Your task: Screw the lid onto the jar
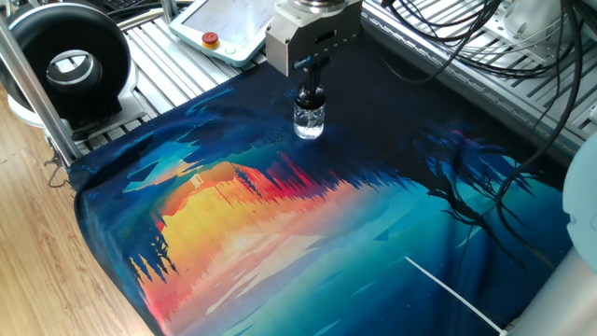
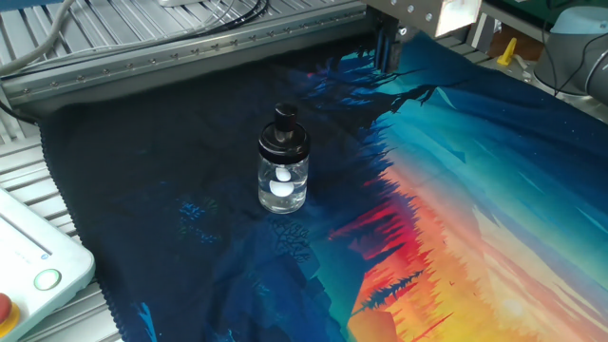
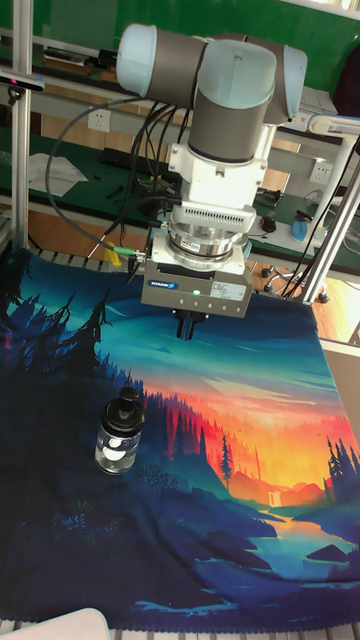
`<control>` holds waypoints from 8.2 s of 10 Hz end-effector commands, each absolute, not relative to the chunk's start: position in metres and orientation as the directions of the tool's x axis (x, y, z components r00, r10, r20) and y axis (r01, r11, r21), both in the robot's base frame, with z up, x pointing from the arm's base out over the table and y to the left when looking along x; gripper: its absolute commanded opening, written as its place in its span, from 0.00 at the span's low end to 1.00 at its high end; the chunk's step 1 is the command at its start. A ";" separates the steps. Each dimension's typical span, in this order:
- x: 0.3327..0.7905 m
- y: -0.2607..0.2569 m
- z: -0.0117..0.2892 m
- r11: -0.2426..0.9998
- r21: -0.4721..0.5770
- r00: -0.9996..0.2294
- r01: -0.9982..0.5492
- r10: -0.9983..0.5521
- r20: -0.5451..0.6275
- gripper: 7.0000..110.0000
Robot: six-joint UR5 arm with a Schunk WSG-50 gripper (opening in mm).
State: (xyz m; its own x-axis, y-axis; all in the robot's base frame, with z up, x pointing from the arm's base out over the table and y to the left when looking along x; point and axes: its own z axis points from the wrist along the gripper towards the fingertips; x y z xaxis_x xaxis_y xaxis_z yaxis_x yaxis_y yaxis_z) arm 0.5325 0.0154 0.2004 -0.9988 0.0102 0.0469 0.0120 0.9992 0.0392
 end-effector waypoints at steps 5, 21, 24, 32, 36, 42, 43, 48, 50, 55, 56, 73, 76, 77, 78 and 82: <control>0.533 0.013 0.201 0.999 0.032 -0.999 0.020 0.018 0.044 0.00; 0.524 0.013 0.204 0.998 0.045 -0.996 -0.038 -0.042 0.074 0.36; 0.525 0.005 0.202 0.999 0.016 -0.996 -0.043 -0.044 0.072 0.15; 0.530 0.031 0.204 0.991 0.102 -0.995 -0.087 -0.093 0.046 0.00; 0.535 0.011 0.197 0.990 0.000 -0.990 -0.138 -0.138 0.042 0.00; 0.531 0.011 0.191 0.982 -0.030 -0.981 -0.185 -0.182 0.062 0.00; 0.523 0.017 0.192 0.987 0.003 -0.983 -0.160 -0.159 0.088 0.00; 0.519 0.033 0.192 0.997 0.061 -0.993 -0.046 -0.052 0.104 0.00; 0.515 0.030 0.192 0.999 0.048 -0.993 -0.009 -0.015 0.121 0.00; 0.516 0.032 0.192 0.999 0.054 -0.993 0.006 0.000 0.117 0.00; 0.516 0.033 0.192 0.998 0.058 -0.993 -0.001 -0.008 0.116 0.00; 0.529 0.016 0.195 0.988 0.008 -0.979 -0.153 -0.152 0.132 0.00; 0.574 0.027 0.195 0.978 -0.006 -0.968 -0.211 -0.208 0.143 0.00; 0.586 0.028 0.191 0.972 -0.014 -0.962 -0.236 -0.231 0.146 0.00; 0.595 0.028 0.180 0.956 -0.023 -0.946 -0.291 -0.285 0.152 0.00; 0.591 0.022 0.162 0.843 -0.144 -0.847 -0.518 -0.483 0.223 0.00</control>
